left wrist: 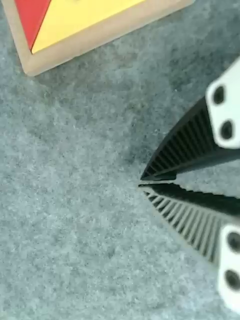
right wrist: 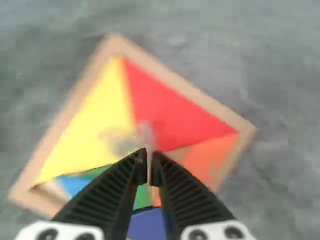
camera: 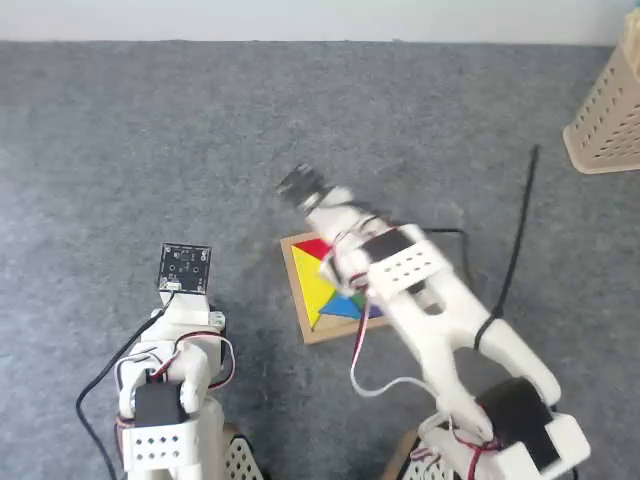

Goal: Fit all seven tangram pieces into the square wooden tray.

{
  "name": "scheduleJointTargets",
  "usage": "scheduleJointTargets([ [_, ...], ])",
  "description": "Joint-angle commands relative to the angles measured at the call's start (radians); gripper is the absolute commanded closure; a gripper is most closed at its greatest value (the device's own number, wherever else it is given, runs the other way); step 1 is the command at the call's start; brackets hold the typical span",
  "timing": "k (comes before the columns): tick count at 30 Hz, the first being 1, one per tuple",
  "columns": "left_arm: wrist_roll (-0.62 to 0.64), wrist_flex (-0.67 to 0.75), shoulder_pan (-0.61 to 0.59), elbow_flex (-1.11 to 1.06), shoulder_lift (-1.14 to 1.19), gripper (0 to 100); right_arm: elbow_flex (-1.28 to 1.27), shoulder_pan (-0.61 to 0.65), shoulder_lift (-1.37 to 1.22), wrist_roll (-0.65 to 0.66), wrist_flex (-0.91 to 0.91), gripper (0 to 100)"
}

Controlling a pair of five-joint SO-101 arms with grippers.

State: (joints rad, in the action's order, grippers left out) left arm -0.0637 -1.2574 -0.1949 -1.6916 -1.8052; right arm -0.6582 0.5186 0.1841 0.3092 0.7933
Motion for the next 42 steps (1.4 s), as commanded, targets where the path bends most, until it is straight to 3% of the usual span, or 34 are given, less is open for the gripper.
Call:
scheduleJointTargets([
  [1, -0.005, -0.006, 0.0, 0.007, -0.018, 99, 0.028, -0.166, 0.056, -0.049, -0.059, 99.2],
  [6, -0.005, -0.006, 0.0, 0.007, -0.018, 99, 0.098, -0.403, 0.056, -0.164, -0.068, 99.2],
  [9, -0.005, -0.006, 0.0, 0.007, -0.018, 99, 0.114, -0.437, 0.058, -0.157, -0.05, 99.2],
  [18, -0.005, -0.006, 0.0, 0.007, -0.018, 99, 0.104, -0.004, 0.058, -0.103, 0.131, 76.8],
  [21, -0.005, -0.006, 0.0, 0.007, -0.018, 99, 0.075, 0.081, 0.056, -0.103, 0.116, 72.2],
  [38, -0.005, -0.006, 0.0, 0.007, -0.018, 99, 0.003, 0.099, -0.071, -0.11, -0.104, 68.8],
  [42, -0.005, -0.006, 0.0, 0.007, -0.018, 99, 0.003, 0.097, -0.071, -0.11, -0.102, 76.0],
])
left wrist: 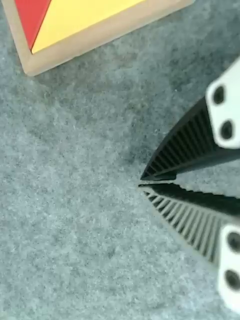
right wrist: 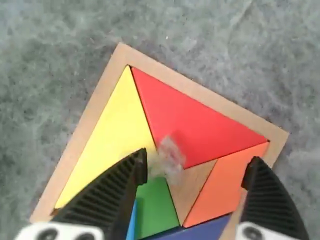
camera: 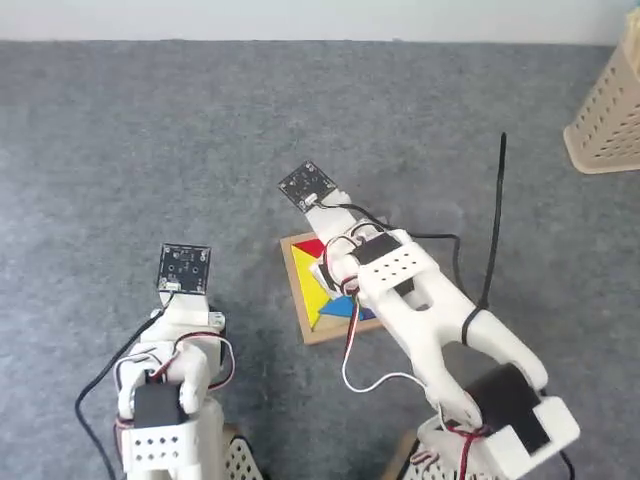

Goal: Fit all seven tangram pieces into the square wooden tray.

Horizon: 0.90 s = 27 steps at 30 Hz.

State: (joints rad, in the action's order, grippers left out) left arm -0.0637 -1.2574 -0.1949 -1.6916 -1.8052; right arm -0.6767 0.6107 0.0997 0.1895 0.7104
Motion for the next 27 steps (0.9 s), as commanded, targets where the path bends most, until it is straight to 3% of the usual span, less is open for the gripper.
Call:
scheduleJointTargets([
  [1, -0.005, -0.006, 0.0, 0.007, -0.018, 99, 0.021, 0.005, 0.012, 0.009, -0.019, 79.8],
  [6, -0.005, -0.006, 0.0, 0.007, -0.018, 99, 0.021, 0.004, 0.008, 0.017, -0.019, 95.4],
  [14, -0.005, -0.006, 0.0, 0.007, -0.018, 99, 0.035, -0.108, 0.015, 0.017, -0.018, 99.2],
  [27, -0.005, -0.006, 0.0, 0.007, -0.018, 99, 0.207, -0.552, 0.01, 0.008, -0.018, 99.1],
])
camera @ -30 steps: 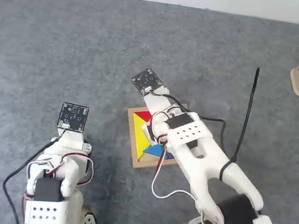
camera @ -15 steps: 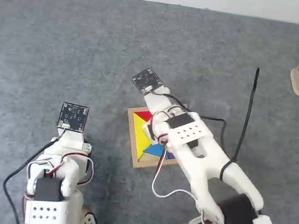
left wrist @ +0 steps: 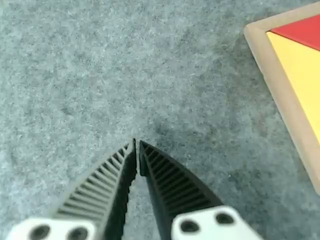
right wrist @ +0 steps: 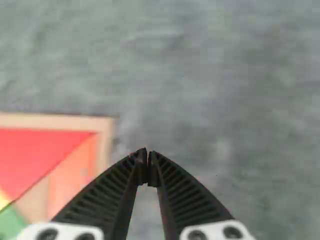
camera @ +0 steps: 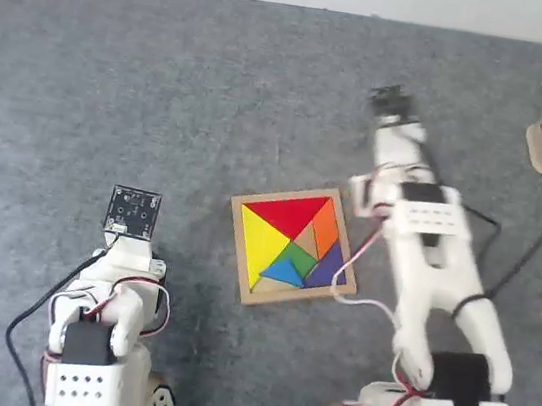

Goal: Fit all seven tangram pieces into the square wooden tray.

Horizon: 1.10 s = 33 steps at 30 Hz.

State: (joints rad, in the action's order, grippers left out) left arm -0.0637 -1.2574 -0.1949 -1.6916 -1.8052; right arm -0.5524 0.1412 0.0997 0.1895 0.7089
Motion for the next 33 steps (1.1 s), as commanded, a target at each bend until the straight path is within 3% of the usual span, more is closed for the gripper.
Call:
scheduleJointTargets([
  [1, -0.005, -0.006, 0.0, 0.007, -0.018, 99, 0.092, -0.102, 0.008, -0.003, -0.016, 99.1],
  [4, -0.005, -0.006, 0.0, 0.007, -0.018, 99, 0.112, -0.13, 0.013, -0.069, -0.008, 97.2],
  [10, -0.005, -0.006, 0.0, 0.007, -0.018, 99, 0.127, 0.005, 0.025, -0.028, 0.17, 74.8],
  [17, -0.005, -0.006, 0.0, 0.007, -0.018, 99, 0.057, 0.372, 0.13, 0.138, 0.369, 98.6],
  [19, -0.005, -0.006, 0.0, 0.007, -0.018, 99, -0.023, 0.432, 0.153, 0.158, 0.332, 98.2],
  [25, -0.005, -0.006, 0.0, 0.007, -0.018, 99, -0.209, 0.475, 0.191, 0.155, 0.147, 99.2],
  [33, -0.005, -0.006, 0.0, 0.007, -0.018, 99, -0.218, 0.475, 0.189, 0.153, 0.162, 99.2],
])
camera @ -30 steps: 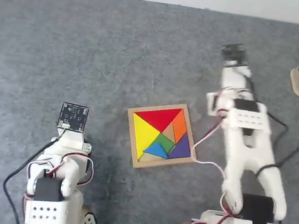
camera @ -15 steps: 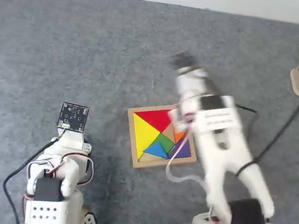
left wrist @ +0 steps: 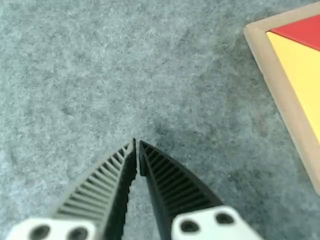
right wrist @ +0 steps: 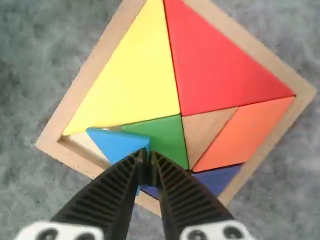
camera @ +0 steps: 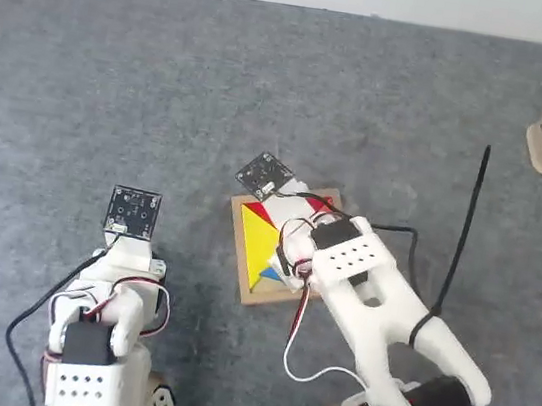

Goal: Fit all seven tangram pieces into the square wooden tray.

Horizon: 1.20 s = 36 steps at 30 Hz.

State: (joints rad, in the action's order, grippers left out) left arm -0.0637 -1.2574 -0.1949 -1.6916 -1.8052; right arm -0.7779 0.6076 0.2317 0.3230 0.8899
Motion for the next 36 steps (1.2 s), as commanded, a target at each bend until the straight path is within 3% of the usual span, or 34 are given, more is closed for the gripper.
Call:
scheduleJointTargets([
  [1, -0.005, -0.006, 0.0, 0.007, -0.018, 99, 0.008, 0.008, 0.058, 0.02, -0.021, 99.2],
  [19, -0.005, -0.006, 0.0, 0.007, -0.018, 99, 0.009, 0.087, -0.044, 0.018, -0.067, 99.2],
  [36, -0.005, -0.006, 0.0, 0.007, -0.018, 99, -0.028, 0.154, 0.093, -0.02, -0.03, 99.2],
])
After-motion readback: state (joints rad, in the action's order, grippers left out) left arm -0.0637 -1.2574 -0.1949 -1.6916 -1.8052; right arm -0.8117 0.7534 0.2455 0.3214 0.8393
